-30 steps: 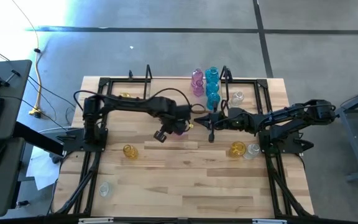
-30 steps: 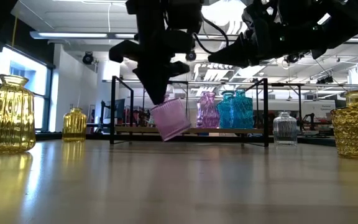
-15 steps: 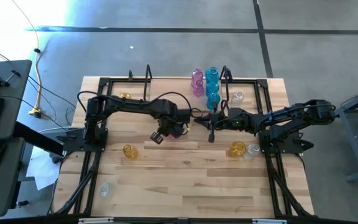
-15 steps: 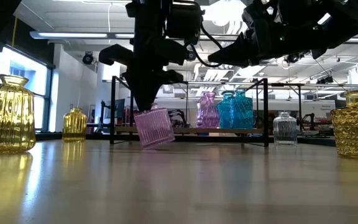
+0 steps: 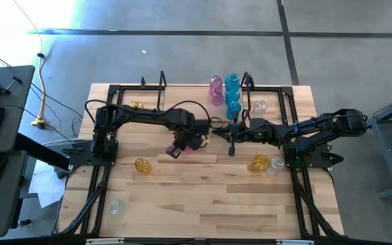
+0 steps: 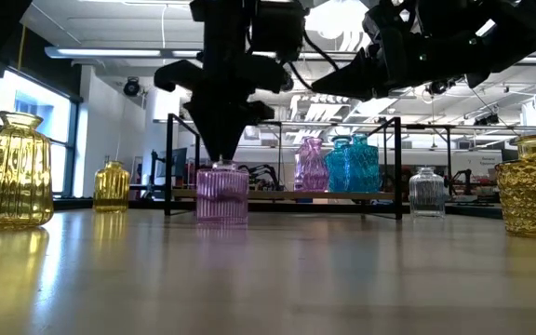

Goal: Sort vases onto shelf
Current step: Put the purple vase on the shelf aligned with the other purple vases

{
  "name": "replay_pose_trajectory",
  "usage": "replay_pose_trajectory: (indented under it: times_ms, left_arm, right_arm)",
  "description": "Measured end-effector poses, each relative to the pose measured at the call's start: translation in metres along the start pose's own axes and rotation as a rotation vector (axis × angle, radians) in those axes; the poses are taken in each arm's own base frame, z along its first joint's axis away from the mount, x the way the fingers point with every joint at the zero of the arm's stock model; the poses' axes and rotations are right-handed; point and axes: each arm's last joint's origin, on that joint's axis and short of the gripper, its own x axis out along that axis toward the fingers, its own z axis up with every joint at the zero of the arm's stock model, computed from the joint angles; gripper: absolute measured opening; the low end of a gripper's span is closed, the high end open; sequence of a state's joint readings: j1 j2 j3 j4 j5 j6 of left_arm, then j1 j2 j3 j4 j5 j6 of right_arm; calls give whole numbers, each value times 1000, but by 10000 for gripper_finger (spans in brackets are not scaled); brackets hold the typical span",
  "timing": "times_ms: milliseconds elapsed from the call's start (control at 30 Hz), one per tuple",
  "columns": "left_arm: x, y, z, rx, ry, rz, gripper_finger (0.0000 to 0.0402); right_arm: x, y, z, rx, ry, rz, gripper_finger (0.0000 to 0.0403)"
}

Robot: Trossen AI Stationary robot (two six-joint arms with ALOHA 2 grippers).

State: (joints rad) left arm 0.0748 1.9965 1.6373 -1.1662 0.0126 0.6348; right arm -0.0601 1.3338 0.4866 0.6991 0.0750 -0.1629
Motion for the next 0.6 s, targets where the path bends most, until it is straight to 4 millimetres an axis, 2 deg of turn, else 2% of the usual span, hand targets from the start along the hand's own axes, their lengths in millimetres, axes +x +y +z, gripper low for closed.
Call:
replay_pose_trajectory:
  times_ms: [200,300,467,600]
  left_arm:
    - [-16,-1,8,-33,-18,42,102]
    - [-20,-5,5,-84,-23,32,96]
    - [-28,-13,-4,-182,-187,71,75]
    - [-35,-27,-22,-284,-389,142,56]
  right_arm:
    - [0,0,-1,5,7,1,0]
    - [0,2,0,3,5,6,0]
    - [-1,9,2,-24,-15,34,0]
    - [-1,13,2,-24,-11,50,0]
